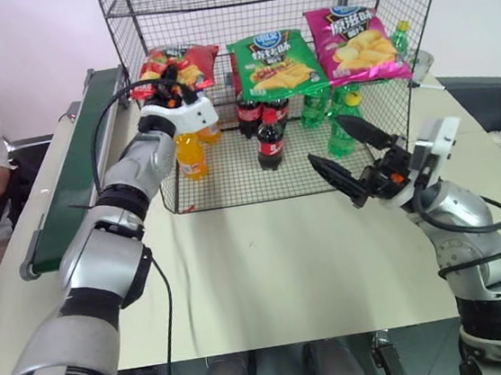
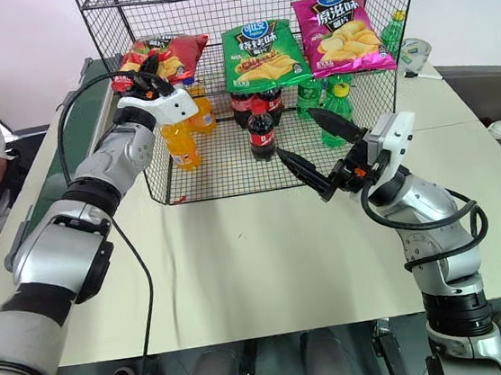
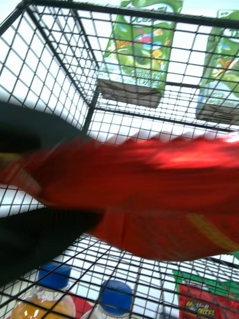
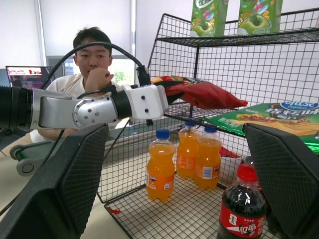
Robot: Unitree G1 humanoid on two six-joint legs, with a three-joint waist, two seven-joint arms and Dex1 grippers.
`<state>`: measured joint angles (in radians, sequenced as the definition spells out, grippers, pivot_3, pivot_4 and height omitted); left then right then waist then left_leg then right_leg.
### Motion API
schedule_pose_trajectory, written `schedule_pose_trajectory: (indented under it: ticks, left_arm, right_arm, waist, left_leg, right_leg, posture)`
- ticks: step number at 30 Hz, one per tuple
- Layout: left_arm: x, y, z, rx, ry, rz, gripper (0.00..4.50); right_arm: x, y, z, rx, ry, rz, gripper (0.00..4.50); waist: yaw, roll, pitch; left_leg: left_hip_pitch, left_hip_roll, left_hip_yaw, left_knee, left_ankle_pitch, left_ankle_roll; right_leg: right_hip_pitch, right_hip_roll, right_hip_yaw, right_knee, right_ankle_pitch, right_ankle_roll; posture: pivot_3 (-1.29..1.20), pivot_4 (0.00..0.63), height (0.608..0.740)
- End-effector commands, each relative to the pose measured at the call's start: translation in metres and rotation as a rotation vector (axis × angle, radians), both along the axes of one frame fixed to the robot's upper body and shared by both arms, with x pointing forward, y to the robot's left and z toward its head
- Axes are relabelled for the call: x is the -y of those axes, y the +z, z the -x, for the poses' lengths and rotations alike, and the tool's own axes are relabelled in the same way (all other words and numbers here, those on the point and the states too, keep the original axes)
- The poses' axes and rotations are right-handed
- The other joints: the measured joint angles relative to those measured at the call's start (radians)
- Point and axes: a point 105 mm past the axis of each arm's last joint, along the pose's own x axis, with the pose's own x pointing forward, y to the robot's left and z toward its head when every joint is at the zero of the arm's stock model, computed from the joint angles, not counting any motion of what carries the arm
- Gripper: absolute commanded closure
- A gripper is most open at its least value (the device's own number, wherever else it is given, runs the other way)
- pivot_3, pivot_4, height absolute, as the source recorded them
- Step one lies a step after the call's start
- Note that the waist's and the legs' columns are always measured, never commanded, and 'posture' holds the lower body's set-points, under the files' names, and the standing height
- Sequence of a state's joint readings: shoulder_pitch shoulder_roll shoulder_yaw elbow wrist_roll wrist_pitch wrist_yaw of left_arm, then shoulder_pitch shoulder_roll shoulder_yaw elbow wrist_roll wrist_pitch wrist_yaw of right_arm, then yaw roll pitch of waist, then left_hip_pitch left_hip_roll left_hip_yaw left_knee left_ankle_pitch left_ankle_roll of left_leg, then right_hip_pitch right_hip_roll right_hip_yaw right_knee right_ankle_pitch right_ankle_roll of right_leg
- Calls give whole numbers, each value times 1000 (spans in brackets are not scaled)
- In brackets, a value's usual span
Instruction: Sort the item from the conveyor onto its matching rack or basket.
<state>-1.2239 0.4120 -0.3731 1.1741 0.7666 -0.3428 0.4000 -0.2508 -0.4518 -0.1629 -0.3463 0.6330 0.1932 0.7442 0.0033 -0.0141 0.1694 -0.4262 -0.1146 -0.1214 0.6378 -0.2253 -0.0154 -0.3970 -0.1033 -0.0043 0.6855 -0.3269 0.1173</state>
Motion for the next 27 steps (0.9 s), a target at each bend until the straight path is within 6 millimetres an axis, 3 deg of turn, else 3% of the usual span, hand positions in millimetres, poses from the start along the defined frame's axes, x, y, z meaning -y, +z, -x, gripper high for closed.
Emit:
schedule_pose_trajectory:
  ticks: [1,2,8,13,16,20,23,27]
  left_arm:
    - [5,20,6,63,-56,20,1159]
    - [6,22,8,70,-62,9,731]
    - [5,18,22,45,-121,56,731]
    - [5,-1,51,-36,-204,89,731]
    - [-1,-9,71,-128,-270,206,731]
    - [-10,-22,100,-356,-436,513,731]
    - [-34,-31,128,-540,-560,751,731]
    - [-75,-44,154,-714,-571,957,731]
  right_arm:
    - [-1,7,2,32,9,8,0]
    - [-1,7,2,30,8,10,0]
    - [2,4,2,20,7,23,0]
    - [4,3,2,20,8,33,0]
    - [9,1,2,13,1,46,0]
    - [19,-1,4,3,-13,78,0]
    - [32,-4,6,-11,-24,133,0]
    - [51,-13,13,-52,-32,221,0]
  waist:
    - [2,0,0]
    - [3,0,0]
    - [0,0,0]
    - [-8,1,-1]
    - [-15,1,-1]
    - [-16,1,-1]
    - [-17,2,-1]
    - [-16,2,-1]
  left_leg:
    - [0,0,0,0,0,0]
    - [0,0,0,1,0,0]
    - [0,0,0,4,0,1]
    - [0,1,1,5,0,1]
    - [0,1,0,5,0,1]
    - [-1,2,0,6,-1,1]
    - [0,3,0,7,-1,1]
    - [0,4,0,7,-1,1]
  right_leg:
    - [0,0,0,0,0,0]
    - [0,0,0,0,0,0]
    - [1,0,1,1,0,0]
    - [1,0,2,1,0,0]
    - [1,0,2,1,0,0]
    - [1,-1,3,1,0,0]
    - [2,-1,2,1,0,-1]
    - [3,0,3,0,0,-1]
  posture:
    - [0,150,739]
    - [0,150,739]
    - [0,150,739]
    - [0,150,739]
    - [0,150,739]
    - [0,150,739]
    - [0,150,739]
    - [0,150,739]
